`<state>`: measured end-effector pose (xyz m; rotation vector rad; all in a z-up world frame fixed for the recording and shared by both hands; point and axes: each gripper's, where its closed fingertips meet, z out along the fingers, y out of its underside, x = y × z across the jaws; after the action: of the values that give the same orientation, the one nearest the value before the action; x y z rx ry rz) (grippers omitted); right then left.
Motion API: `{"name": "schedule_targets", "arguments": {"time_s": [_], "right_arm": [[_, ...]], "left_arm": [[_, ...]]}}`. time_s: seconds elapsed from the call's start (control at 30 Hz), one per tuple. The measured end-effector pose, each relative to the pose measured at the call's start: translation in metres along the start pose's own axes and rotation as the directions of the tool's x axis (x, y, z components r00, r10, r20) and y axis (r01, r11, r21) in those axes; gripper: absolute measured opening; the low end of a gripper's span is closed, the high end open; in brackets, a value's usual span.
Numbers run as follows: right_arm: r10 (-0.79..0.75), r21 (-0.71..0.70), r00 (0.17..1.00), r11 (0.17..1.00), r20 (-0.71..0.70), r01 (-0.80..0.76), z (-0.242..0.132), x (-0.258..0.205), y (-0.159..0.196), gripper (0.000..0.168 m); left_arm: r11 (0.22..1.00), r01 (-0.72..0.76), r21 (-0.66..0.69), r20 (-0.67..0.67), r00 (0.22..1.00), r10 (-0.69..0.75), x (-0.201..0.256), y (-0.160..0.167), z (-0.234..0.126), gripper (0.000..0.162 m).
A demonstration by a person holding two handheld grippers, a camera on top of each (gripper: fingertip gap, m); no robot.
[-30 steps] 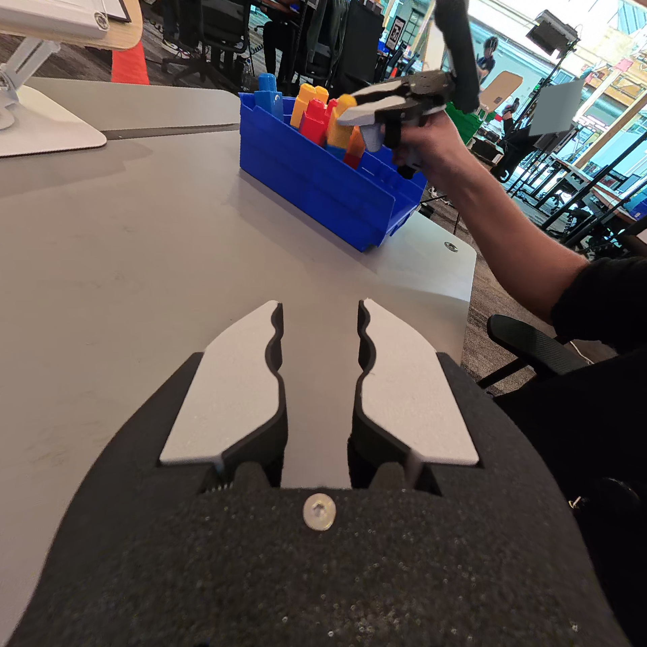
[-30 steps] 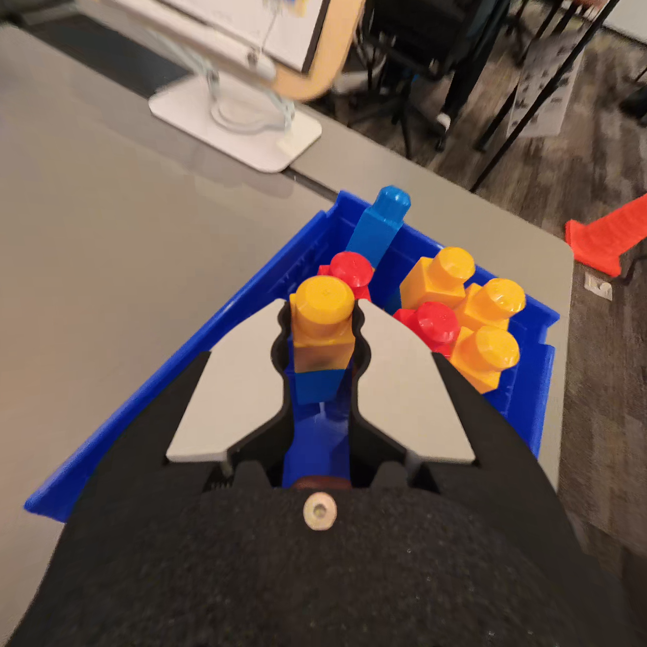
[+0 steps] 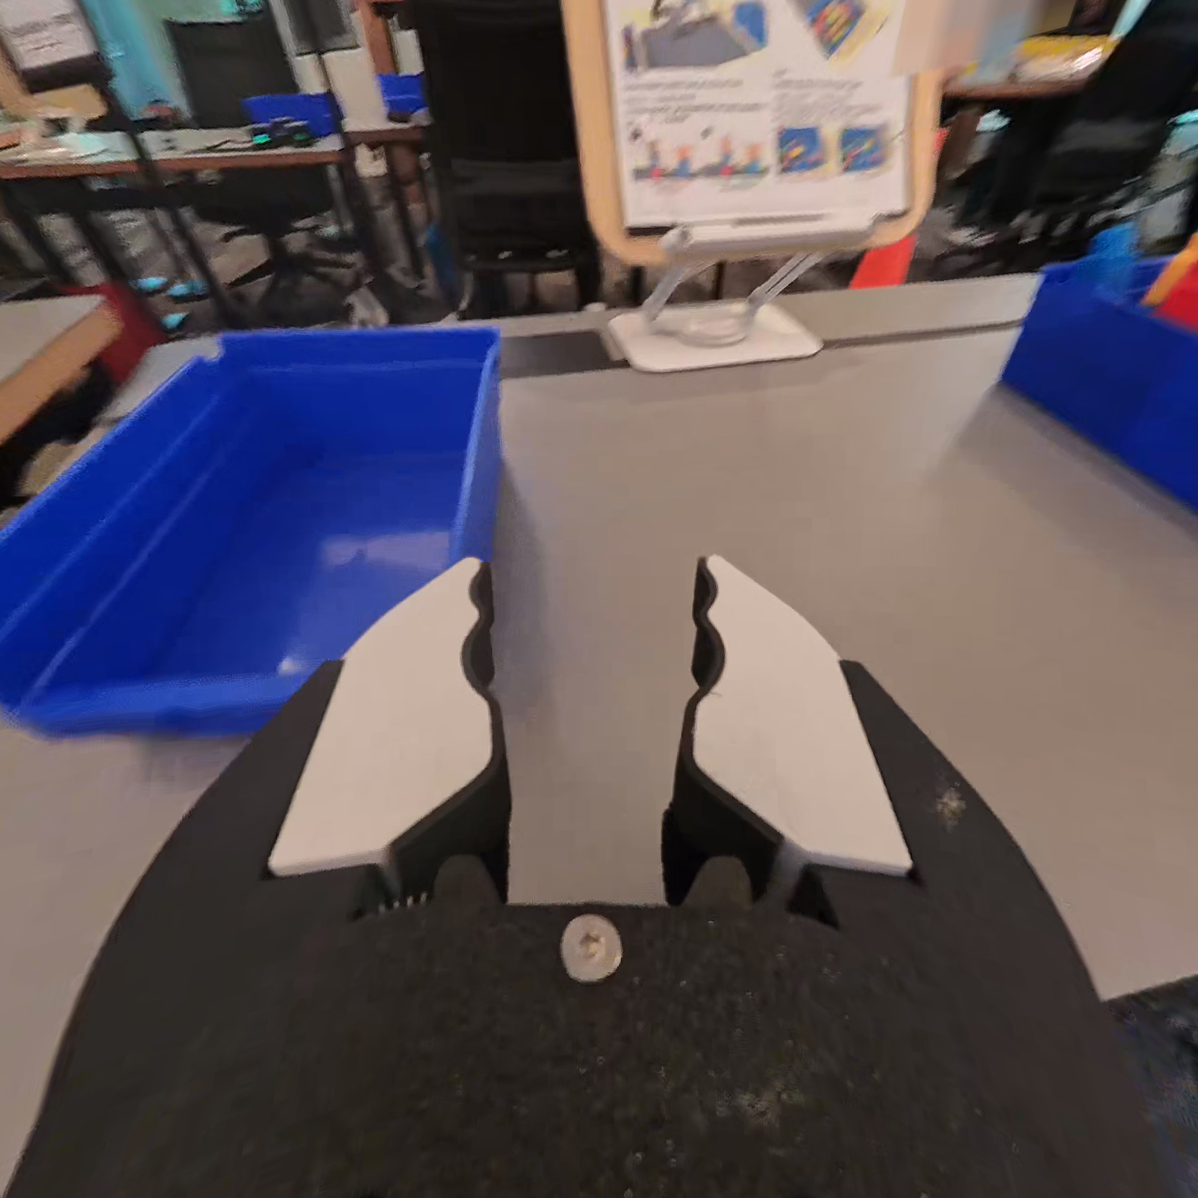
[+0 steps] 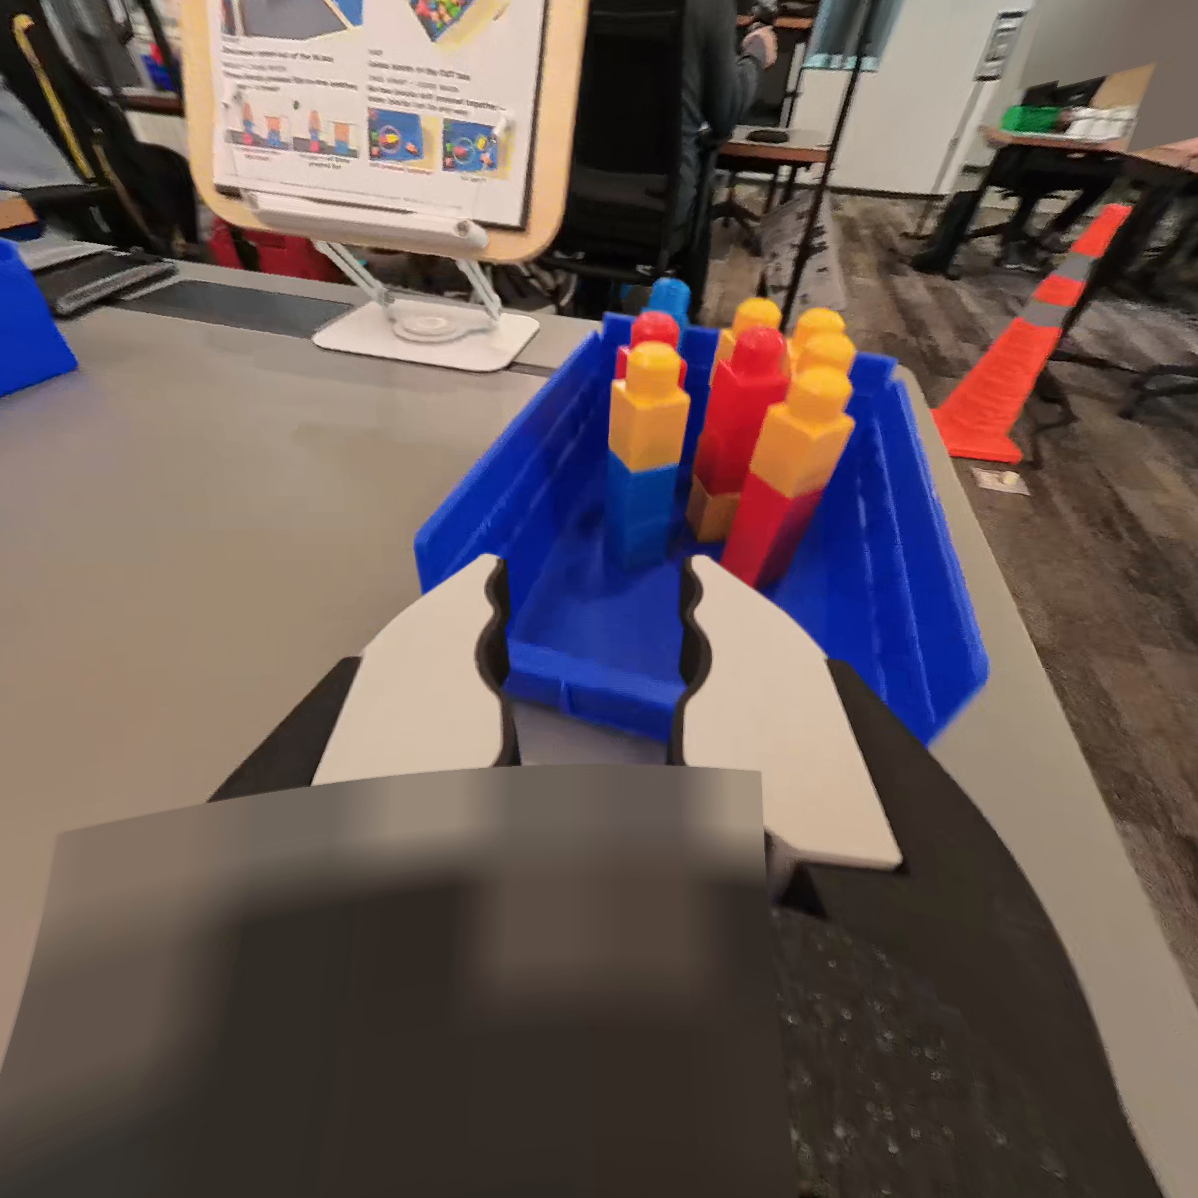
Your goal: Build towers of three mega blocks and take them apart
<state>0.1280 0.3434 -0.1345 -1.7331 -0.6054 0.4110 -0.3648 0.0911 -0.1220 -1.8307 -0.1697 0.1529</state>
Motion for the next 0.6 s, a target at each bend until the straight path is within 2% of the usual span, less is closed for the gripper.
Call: {"name": "schedule_targets", "arguments": {"time_s": [0.1,0.17,0.27,0.47,0.6], "right_arm": [[0.034,-0.001,0.998,0.999,-0.061,-0.034,-0.022,-0.004,0.029,0.052],[0.068,0.001,0.996,0.998,-0.066,-0.068,-0.031,-0.008,0.043,0.053],[0.044,-0.008,0.996,0.999,-0.079,-0.045,-0.036,-0.006,0.057,0.053],[0.082,-0.036,0.995,0.996,-0.056,-0.085,-0.042,-0.001,0.069,0.056],[0.070,-0.034,0.996,0.997,-0.060,-0.072,-0.051,-0.003,0.071,0.056]], "left_arm": [[0.999,0.015,-0.036,0.135,0.991,-0.010,-0.017,0.028,-0.022,0.058],[0.999,0.048,-0.011,0.169,0.985,-0.045,-0.020,0.038,-0.034,0.057],[0.996,0.084,0.028,0.150,0.985,-0.087,-0.017,0.047,-0.041,0.054],[0.994,0.102,-0.041,0.127,0.987,-0.096,-0.025,0.067,-0.025,0.053],[0.991,0.125,-0.050,0.081,0.989,-0.121,-0.016,0.068,-0.020,0.057]]}}
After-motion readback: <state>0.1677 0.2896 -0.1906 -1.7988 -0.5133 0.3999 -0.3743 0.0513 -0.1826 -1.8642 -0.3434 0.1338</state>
